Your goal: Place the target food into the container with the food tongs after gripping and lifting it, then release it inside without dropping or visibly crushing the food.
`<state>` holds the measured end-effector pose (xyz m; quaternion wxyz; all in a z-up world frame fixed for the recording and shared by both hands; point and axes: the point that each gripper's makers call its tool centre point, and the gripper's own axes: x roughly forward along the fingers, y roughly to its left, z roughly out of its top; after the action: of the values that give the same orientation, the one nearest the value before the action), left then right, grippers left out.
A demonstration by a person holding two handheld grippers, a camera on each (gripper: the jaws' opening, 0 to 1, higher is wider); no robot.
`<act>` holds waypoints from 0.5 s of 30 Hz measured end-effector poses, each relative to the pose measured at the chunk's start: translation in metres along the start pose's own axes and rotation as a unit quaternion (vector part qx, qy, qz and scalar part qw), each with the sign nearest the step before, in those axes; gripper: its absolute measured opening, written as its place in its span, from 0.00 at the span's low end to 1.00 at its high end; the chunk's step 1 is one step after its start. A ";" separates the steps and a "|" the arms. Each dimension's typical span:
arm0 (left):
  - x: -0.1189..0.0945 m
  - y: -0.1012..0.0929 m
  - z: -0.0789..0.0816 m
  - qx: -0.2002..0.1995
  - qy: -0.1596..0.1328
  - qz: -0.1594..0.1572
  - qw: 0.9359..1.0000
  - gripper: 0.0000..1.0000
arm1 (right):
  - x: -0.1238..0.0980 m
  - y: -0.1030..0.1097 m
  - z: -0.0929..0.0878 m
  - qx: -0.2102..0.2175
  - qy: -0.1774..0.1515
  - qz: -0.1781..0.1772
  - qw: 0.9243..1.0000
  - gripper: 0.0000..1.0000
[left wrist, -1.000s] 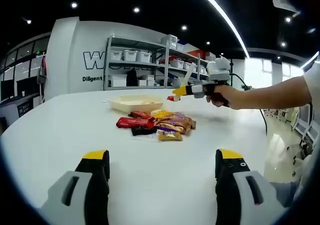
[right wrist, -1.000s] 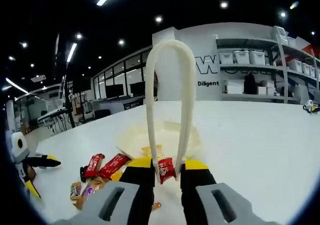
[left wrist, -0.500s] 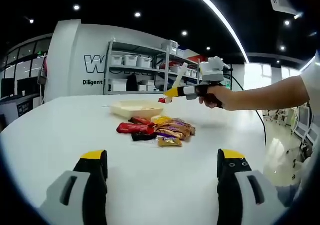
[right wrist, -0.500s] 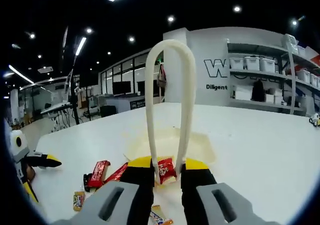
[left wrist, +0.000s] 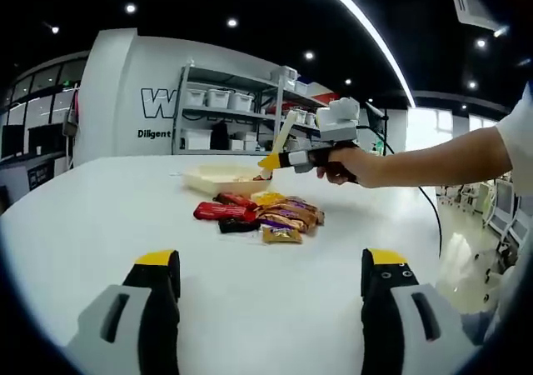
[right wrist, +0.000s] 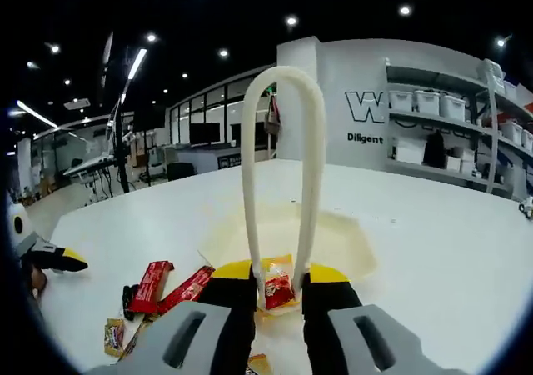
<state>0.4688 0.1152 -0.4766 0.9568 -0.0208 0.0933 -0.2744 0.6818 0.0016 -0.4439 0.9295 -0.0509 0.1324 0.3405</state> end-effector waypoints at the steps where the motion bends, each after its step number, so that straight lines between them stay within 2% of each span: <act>1: 0.000 0.000 0.000 0.002 0.000 0.000 1.000 0.88 | 0.002 -0.002 -0.002 -0.012 0.003 -0.003 1.000 0.14; 11: -0.001 0.000 -0.001 0.002 0.003 0.001 1.000 0.88 | 0.011 -0.001 -0.015 -0.010 0.018 -0.004 1.000 0.15; 15: -0.001 0.000 -0.001 0.003 0.002 0.001 1.000 0.87 | 0.020 -0.008 -0.015 0.001 0.021 -0.006 1.000 0.15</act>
<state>0.4680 0.1159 -0.4771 0.9572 -0.0172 0.0942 -0.2733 0.6986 0.0055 -0.4635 0.9287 -0.0574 0.1520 0.3334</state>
